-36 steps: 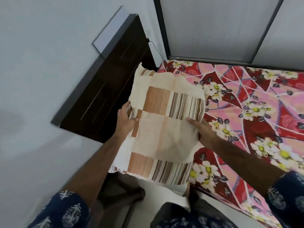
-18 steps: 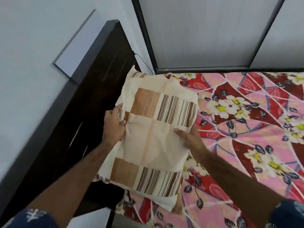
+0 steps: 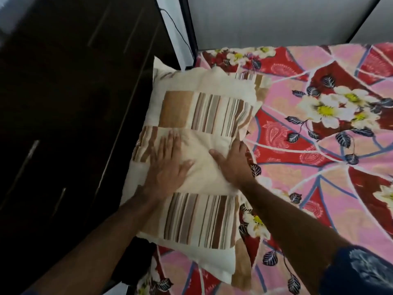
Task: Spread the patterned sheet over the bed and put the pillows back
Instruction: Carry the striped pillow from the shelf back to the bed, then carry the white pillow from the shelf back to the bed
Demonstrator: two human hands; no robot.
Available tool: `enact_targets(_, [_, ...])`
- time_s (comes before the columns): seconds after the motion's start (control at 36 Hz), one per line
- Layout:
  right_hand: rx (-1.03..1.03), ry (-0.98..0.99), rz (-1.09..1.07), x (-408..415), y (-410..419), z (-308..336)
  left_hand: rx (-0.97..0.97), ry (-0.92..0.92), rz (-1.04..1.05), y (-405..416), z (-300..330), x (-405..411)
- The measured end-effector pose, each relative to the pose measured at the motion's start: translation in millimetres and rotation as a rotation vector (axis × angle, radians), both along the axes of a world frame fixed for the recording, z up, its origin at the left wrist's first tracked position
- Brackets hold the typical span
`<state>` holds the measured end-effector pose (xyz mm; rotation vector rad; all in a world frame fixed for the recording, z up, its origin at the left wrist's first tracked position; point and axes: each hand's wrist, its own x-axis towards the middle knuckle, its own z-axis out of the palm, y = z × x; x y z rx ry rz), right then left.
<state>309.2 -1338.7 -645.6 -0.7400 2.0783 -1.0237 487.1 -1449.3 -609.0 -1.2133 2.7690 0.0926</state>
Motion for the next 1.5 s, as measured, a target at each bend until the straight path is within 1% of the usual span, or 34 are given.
enact_targets(0.11, [0.045,0.004,0.046,-5.1,3.7,5.7,-0.032,-0.015,0.032,10.0,-18.5,-4.3])
enact_targets(0.31, [0.158,0.048,0.159,-17.8,23.0,30.9,-0.035,-0.023,-0.01,10.9,-4.1,-1.4])
enact_targets(0.36, [0.221,0.167,0.228,-18.3,41.7,40.6,-0.052,-0.012,-0.063,20.7,9.6,-3.0])
enact_targets(0.44, [0.339,0.425,0.354,-20.5,81.0,61.3,-0.058,0.015,-0.229,51.3,34.4,-12.2])
enact_targets(0.5, [0.397,0.546,0.41,-22.9,110.6,77.7,-0.063,0.009,-0.332,75.6,52.3,-19.2])
enact_targets(0.56, [0.439,0.611,0.456,-26.4,140.4,94.8,-0.069,-0.005,-0.402,97.4,65.6,-25.3])
enact_targets(0.64, [0.476,0.71,0.528,-35.2,186.6,119.2,-0.046,-0.021,-0.444,127.7,84.6,-36.6])
enact_targets(0.72, [0.492,0.816,0.543,-45.3,235.3,144.5,-0.068,-0.037,-0.524,163.3,105.8,-52.4])
enact_targets(0.81, [0.513,0.849,0.504,-52.7,287.4,172.6,-0.055,-0.011,-0.592,207.7,131.5,-71.7])
enact_targets(0.94, [0.56,0.866,0.364,-60.0,393.1,222.9,-0.027,0.024,-0.726,303.0,177.7,-107.8])
enact_targets(1.08, [0.578,0.854,0.197,-60.2,521.9,272.9,-0.014,0.078,-0.844,421.3,228.9,-142.6])
enact_targets(1.31, [0.646,0.836,-0.093,-57.8,743.5,347.5,-0.077,0.185,-1.119,619.1,313.1,-198.0])
enact_targets(1.42, [0.68,0.785,-0.249,-62.6,839.0,380.1,-0.104,0.202,-1.227,710.8,343.3,-229.8])
enact_targets(1.5, [0.703,0.783,-0.364,-70.7,903.4,397.0,-0.107,0.224,-1.306,772.1,359.1,-256.7])
